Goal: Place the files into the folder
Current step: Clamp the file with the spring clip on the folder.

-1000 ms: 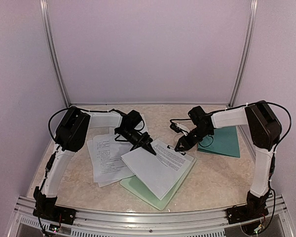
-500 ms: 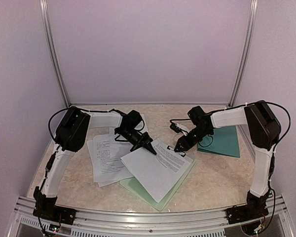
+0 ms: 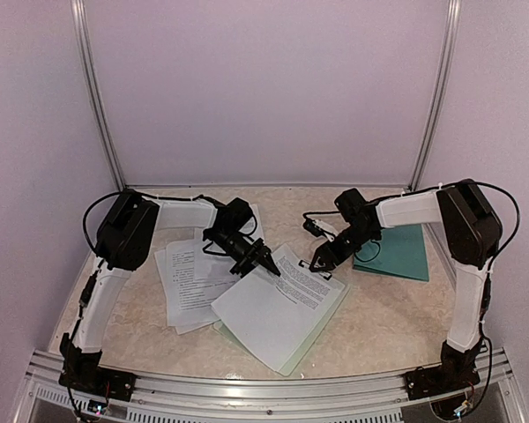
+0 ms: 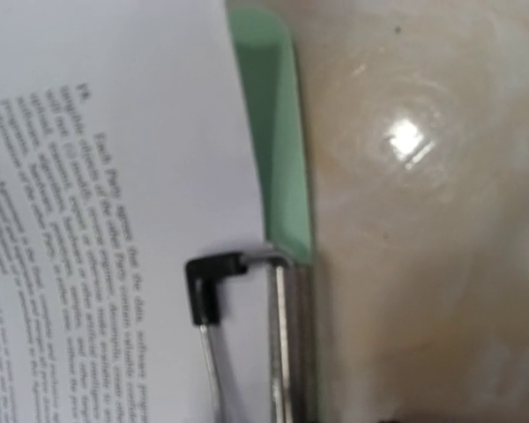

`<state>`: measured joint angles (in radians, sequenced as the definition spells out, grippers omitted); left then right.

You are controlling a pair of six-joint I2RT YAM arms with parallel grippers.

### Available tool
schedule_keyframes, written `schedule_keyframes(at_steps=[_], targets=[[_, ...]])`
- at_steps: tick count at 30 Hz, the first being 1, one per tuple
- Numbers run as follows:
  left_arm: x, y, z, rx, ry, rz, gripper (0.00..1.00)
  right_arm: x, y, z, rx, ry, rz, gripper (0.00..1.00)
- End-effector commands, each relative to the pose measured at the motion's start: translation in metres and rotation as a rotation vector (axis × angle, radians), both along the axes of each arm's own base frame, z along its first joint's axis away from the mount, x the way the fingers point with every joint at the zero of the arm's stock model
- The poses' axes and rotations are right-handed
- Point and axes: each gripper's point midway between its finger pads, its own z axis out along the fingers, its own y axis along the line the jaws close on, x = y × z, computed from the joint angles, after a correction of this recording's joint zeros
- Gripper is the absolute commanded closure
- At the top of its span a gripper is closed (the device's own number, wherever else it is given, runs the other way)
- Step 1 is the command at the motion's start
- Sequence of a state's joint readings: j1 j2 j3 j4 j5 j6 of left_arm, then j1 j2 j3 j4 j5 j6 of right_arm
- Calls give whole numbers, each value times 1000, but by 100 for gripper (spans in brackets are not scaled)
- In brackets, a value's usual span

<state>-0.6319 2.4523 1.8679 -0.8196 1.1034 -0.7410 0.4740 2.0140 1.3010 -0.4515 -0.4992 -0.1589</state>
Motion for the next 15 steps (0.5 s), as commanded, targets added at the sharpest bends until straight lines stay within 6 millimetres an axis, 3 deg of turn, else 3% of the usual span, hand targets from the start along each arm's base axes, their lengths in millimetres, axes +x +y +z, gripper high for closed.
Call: schedule_keyframes(at_steps=[1,8,15], targets=[[-10,21,-10,115,-14,8,59,-5,2,-4,-51,-13,12,46],[-10,25,-6,128,-60,6,59,-9,3,-13,-107,-22,21,47],[-8,20,-12,128,-71,0,74,-11,-5,-26,-201,-39,24,58]])
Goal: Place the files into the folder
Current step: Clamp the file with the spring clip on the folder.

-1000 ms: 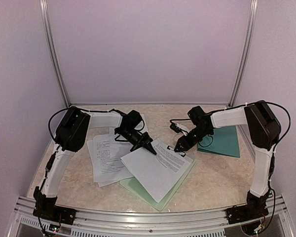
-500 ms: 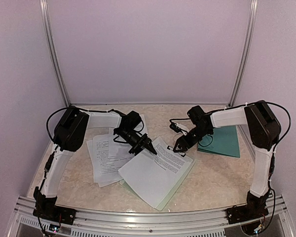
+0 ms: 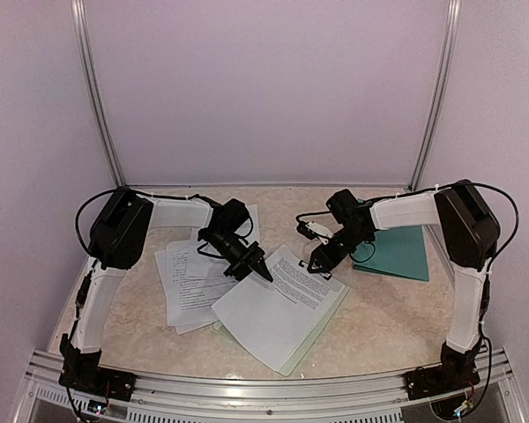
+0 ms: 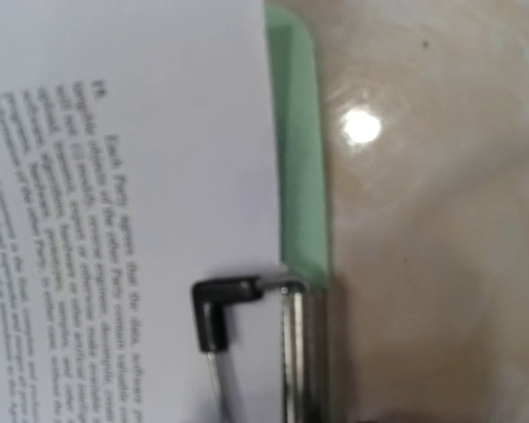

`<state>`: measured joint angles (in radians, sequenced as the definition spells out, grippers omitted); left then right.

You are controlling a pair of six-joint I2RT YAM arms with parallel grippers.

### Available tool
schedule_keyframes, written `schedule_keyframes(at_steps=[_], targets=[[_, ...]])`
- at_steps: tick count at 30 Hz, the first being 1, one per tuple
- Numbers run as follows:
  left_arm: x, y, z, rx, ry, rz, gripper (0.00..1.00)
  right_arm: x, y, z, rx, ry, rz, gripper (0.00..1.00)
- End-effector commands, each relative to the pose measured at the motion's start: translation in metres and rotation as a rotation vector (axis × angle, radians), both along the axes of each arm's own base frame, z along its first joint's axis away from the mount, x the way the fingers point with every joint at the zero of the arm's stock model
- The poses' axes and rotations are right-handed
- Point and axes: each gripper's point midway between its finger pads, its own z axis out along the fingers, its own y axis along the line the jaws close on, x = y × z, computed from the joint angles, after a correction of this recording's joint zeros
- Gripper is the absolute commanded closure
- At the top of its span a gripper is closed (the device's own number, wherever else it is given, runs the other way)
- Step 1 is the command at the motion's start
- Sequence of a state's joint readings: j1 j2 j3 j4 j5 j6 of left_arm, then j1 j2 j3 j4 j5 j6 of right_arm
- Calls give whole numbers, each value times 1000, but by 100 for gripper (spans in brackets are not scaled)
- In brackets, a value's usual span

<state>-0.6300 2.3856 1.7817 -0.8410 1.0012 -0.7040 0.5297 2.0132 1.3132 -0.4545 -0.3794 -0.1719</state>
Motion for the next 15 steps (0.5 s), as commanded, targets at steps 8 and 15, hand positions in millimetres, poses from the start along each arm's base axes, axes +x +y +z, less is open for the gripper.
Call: schedule_keyframes(at_steps=[8,15], targets=[[1,-4,-1,33,-30,-2,85,-15,-12,-27,-160,-4,18,63],[1,-6,-2,35,-46,4,99,-16,-11,-29,-154,0,25,82]])
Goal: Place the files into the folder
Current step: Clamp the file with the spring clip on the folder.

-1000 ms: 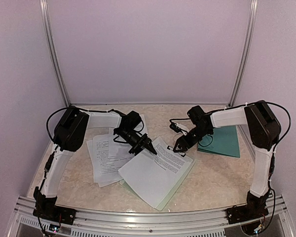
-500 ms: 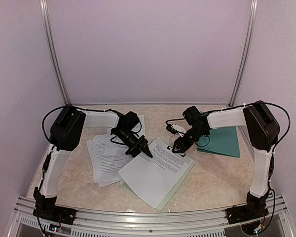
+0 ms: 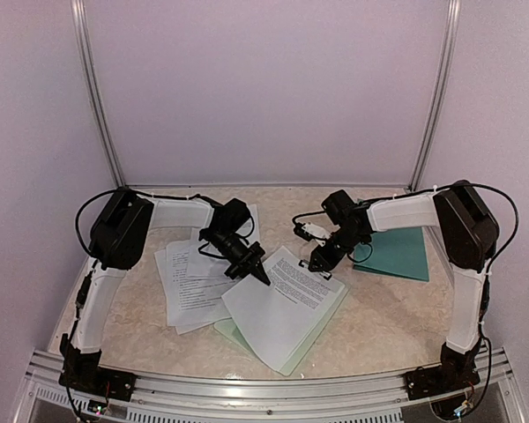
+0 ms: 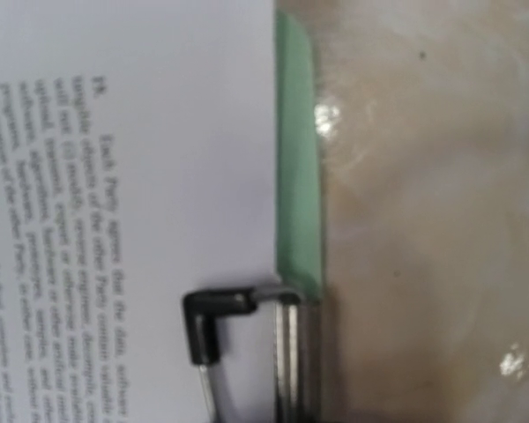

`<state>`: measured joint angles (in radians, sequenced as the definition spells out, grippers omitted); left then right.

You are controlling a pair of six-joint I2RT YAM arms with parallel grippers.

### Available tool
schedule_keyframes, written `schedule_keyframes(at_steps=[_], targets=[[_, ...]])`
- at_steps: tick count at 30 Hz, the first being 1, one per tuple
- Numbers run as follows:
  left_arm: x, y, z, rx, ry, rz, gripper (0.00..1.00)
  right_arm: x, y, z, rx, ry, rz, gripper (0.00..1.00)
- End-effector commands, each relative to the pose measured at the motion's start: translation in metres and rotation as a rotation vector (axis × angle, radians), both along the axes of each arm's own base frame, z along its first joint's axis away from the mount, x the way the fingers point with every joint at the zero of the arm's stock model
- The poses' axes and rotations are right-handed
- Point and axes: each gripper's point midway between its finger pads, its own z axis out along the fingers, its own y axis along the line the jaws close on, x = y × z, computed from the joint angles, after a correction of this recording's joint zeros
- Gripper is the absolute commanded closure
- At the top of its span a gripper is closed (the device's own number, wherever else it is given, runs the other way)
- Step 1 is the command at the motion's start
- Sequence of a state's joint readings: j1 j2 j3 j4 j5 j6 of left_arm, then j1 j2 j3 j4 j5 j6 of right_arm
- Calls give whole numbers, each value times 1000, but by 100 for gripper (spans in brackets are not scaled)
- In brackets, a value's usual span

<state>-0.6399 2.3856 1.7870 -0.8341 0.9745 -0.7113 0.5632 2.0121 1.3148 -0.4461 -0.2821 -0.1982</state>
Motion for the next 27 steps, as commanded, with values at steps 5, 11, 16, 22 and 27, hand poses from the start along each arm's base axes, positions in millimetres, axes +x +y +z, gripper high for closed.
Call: schedule_keyframes(at_steps=[5,11,16,22,27], targets=[[2,-7,2,12,-41,2,100,-21,-5,-24,-43,90,11,97],[-1,-13,1,7,-53,-10,100,-22,-1,-21,11,118,12,100],[-1,-18,3,-11,-52,-7,100,-23,4,-13,102,157,17,100],[1,-23,7,-34,-49,0,100,-25,5,-13,128,178,16,100],[-1,-24,8,-37,-48,-5,100,-24,4,-15,119,177,13,100]])
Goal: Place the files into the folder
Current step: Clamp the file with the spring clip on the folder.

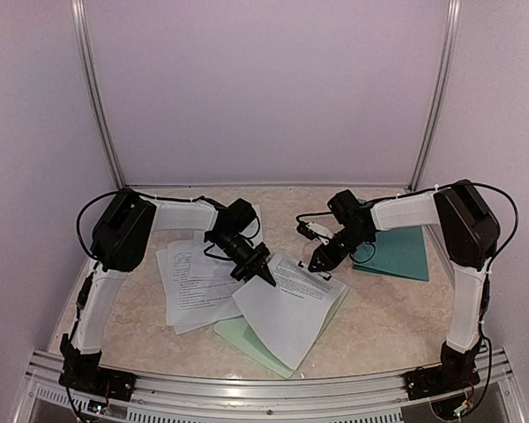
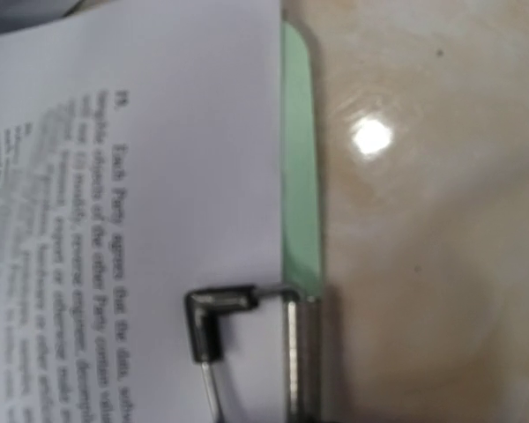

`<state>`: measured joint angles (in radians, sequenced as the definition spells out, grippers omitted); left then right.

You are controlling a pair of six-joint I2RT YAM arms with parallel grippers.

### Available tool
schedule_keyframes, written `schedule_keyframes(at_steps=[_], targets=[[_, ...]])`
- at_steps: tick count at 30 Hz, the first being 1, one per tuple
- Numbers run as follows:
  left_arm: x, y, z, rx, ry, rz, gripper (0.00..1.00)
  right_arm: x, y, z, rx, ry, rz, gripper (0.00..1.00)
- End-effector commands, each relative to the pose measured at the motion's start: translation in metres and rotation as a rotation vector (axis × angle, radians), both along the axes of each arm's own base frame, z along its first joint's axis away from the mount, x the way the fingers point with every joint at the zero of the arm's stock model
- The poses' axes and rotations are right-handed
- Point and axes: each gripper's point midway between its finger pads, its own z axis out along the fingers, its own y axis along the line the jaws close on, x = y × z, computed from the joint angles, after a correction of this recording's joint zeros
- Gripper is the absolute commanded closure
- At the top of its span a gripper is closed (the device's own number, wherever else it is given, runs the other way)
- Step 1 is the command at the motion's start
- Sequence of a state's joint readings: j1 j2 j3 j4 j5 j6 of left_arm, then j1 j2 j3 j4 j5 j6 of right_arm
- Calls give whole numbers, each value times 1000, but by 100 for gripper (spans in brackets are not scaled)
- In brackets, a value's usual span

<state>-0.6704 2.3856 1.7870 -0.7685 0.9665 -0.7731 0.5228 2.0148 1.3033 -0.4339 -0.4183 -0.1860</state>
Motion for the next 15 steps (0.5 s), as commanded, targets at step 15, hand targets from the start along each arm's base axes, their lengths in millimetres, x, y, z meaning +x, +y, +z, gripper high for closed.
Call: schedule_keyframes(at_steps=[15], targets=[[-7,10,4,19,-38,-47,100,-17,0,-20,-9,98,6,100]])
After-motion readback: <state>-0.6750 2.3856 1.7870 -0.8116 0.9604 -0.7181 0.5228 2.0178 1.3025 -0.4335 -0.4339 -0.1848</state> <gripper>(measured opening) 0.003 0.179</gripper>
